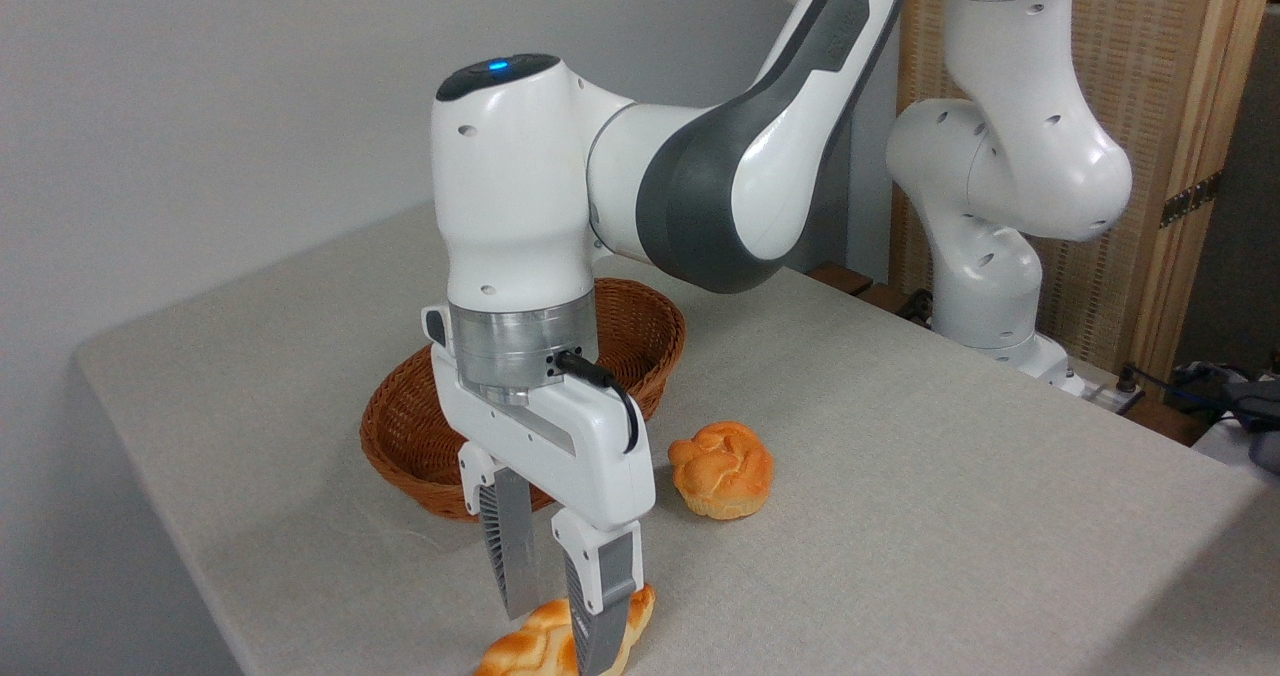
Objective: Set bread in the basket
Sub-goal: 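Lower the gripper around the braided loaf and close on it, then lift the braided loaf and carry it over the wicker basket, then lower the braided loaf into the basket and open the gripper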
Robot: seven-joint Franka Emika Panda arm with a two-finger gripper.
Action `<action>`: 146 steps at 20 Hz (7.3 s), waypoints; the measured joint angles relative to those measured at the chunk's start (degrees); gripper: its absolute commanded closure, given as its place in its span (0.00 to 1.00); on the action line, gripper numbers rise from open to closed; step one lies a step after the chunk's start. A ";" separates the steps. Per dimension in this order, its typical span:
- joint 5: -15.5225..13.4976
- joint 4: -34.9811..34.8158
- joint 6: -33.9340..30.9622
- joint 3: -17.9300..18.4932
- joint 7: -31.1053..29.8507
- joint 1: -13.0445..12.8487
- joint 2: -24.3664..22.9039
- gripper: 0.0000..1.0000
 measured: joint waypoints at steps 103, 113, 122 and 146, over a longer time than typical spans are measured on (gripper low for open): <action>-22.00 0.58 -14.39 -9.79 -0.01 -1.05 -9.92 1.00; -22.13 0.21 -14.84 -14.93 -1.14 -1.18 -9.25 1.00; -22.13 0.11 -14.86 -15.70 -1.15 -1.25 -8.09 0.80; -22.13 0.11 -14.87 -15.70 -3.69 -1.25 -7.68 0.00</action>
